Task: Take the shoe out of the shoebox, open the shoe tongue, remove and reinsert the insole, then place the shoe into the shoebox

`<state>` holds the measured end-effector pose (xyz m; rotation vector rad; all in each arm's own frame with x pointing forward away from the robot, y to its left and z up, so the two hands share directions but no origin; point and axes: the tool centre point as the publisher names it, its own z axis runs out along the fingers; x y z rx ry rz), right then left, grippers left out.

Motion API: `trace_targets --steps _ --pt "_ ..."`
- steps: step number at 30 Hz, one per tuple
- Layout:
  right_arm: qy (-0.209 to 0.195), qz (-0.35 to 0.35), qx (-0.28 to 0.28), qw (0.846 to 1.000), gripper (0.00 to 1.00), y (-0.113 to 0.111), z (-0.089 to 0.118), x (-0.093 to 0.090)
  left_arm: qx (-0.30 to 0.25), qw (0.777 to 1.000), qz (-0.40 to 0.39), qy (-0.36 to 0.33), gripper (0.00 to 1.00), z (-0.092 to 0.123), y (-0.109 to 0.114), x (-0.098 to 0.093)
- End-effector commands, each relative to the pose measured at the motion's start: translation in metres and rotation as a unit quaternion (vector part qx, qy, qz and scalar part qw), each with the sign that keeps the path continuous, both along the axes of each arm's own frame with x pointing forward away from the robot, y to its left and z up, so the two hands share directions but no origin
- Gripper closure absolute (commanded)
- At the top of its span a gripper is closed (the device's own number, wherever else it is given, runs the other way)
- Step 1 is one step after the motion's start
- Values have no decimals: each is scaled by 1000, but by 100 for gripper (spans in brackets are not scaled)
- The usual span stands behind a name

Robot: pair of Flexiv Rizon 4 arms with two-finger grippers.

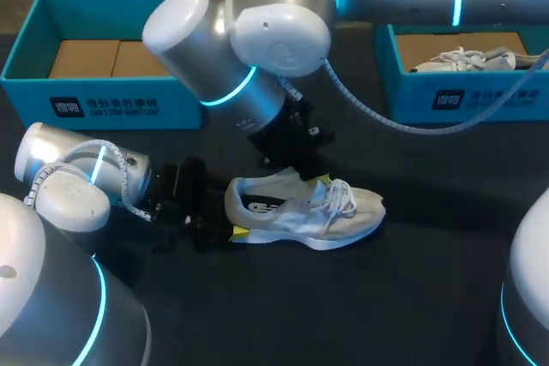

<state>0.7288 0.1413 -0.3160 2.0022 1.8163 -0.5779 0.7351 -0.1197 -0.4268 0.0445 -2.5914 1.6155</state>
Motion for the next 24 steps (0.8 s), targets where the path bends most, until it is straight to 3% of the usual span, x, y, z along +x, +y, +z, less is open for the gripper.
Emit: trace_targets --steps 1,9,15,24 --pt "-110 -167 3 980 100 -23 10 -6 2 1000 0 0 100 -5 -2 3" --pt "-110 -189 -41 975 100 -47 5 -6 2 1000 0 0 100 -5 -2 3" --pt "-93 -202 -87 971 100 -61 -19 -3 2 1000 0 0 100 -5 -2 3" --pt "-88 -217 -58 970 100 -80 -62 0 2 1000 0 0 100 -5 -2 3"
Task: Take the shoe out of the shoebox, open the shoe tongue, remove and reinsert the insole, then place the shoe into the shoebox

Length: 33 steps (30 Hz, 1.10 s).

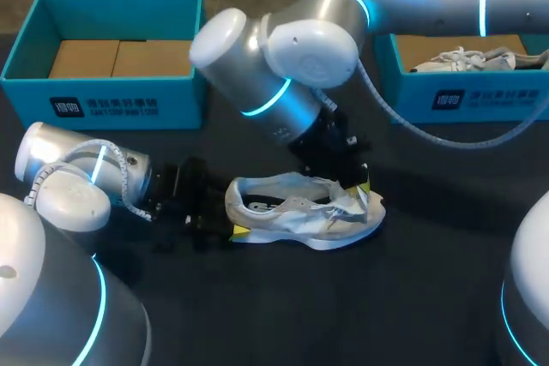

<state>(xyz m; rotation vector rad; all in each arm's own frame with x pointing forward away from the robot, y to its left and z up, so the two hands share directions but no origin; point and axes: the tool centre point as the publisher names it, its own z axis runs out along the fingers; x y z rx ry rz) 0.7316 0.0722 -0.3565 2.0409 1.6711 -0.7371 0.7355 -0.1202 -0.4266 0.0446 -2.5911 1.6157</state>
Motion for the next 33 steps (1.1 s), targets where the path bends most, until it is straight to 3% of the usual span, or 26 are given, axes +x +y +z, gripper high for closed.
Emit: trace_targets --steps 1,3,4,5,20,33 --pt "-116 -158 -16 980 100 -12 -23 -3 2 1000 0 0 100 -5 -2 3" --pt "-114 -158 -10 981 61 -15 -26 -3 2 1000 0 0 100 -5 -2 3" --pt "-113 -159 -11 981 14 -15 -26 -3 2 1000 0 0 100 -5 -2 3" --pt "-113 -159 -11 981 0 -16 -26 -3 2 1000 0 0 100 -5 -2 3" --pt "-138 -130 -1 982 0 -9 10 -2 2 1000 0 0 100 -5 -2 3" --pt "-142 -72 65 985 0 -4 30 3 2 1000 0 0 100 -5 -2 3"
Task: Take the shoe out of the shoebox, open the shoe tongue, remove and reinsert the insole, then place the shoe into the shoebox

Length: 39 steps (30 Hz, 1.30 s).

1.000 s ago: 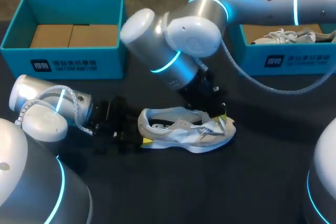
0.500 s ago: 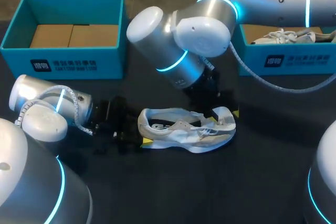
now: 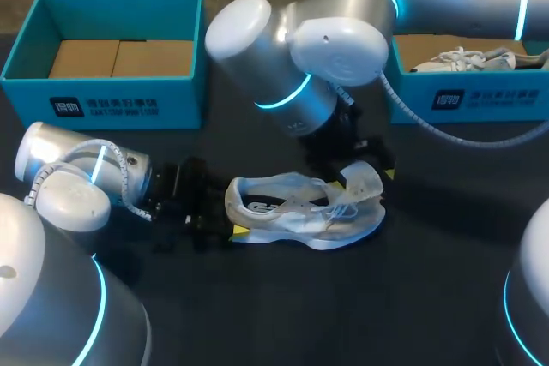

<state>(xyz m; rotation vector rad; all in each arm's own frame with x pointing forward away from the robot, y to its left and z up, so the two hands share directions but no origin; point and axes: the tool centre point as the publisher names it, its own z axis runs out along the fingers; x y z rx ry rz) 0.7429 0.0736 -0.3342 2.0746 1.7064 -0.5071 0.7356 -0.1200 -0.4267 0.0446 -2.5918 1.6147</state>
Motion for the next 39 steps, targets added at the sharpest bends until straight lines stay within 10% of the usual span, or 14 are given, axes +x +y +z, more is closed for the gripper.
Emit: trace_targets --steps 1,20,22,25,39 --pt "-75 -85 26 993 0 -4 10 -8 2 1000 0 0 100 -5 -2 3" --pt "-73 209 119 968 2 56 56 -4 2 1000 0 0 100 -5 -2 3" --pt "-69 227 124 963 54 61 59 -5 2 1000 0 0 100 -5 -2 3" --pt "-66 262 130 954 99 69 62 -7 2 1000 0 0 100 -5 -2 3" --pt "-8 491 137 860 100 126 65 -10 2 1000 0 0 100 -5 -2 3"
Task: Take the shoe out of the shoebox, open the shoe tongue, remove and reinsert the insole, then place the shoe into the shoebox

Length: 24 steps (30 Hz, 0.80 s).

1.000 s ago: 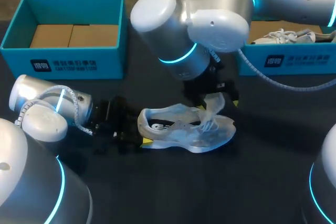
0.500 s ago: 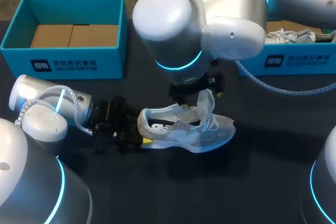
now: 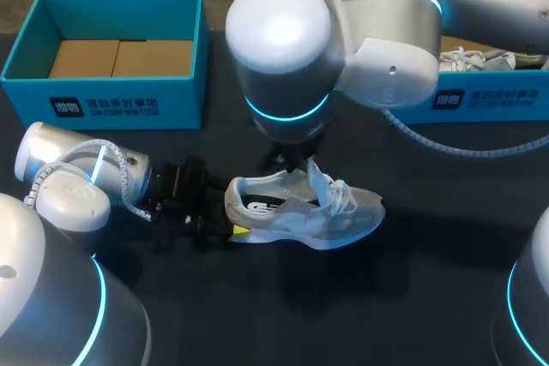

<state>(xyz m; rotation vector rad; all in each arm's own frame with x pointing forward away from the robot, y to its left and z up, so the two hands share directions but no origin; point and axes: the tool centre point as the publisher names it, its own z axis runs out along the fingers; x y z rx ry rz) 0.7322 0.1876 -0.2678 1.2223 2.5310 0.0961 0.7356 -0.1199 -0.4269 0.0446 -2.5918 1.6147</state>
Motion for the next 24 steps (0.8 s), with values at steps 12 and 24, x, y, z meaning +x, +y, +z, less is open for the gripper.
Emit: trace_targets --steps 12,24 --pt "37 181 -10 983 100 40 -2 1 2 1000 0 0 100 -5 -2 3" --pt "85 217 -30 972 100 52 -18 -4 2 1000 0 0 100 -5 -2 3"
